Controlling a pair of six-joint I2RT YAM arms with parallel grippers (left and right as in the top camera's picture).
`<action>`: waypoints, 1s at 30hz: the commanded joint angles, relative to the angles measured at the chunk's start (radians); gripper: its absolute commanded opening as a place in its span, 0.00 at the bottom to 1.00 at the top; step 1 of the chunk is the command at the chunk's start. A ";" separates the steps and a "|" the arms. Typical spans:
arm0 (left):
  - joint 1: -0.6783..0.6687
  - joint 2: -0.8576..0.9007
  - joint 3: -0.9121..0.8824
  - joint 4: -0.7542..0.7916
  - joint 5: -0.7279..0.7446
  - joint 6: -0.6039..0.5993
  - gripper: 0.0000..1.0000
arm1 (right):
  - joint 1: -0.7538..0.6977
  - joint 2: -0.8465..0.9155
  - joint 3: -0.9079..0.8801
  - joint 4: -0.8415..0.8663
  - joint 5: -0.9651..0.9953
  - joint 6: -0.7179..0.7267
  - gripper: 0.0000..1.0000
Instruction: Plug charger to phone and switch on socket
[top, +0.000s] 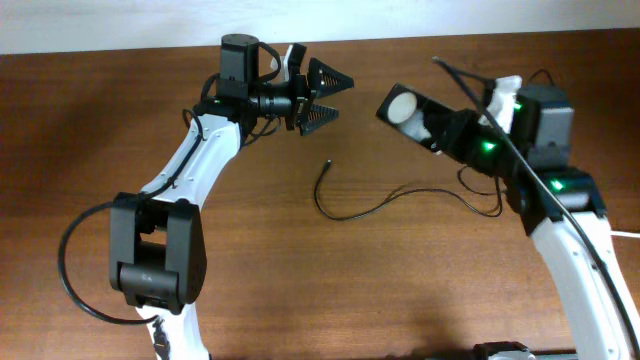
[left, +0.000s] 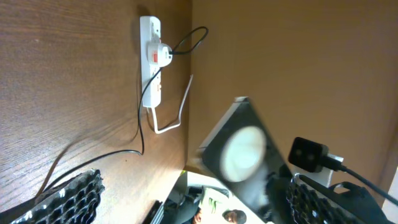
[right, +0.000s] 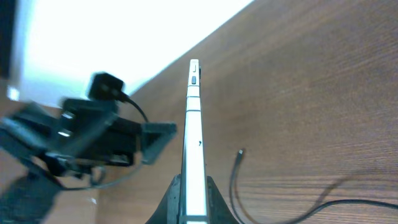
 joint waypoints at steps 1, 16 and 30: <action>-0.002 -0.003 0.008 0.004 0.028 0.029 1.00 | -0.026 -0.092 -0.153 0.204 -0.032 0.276 0.04; -0.109 -0.003 0.008 0.128 -0.191 -0.141 0.63 | 0.284 0.094 -0.512 1.118 0.385 1.111 0.04; -0.161 -0.003 0.008 0.142 -0.215 -0.159 0.22 | 0.300 0.095 -0.512 1.118 0.380 1.110 0.04</action>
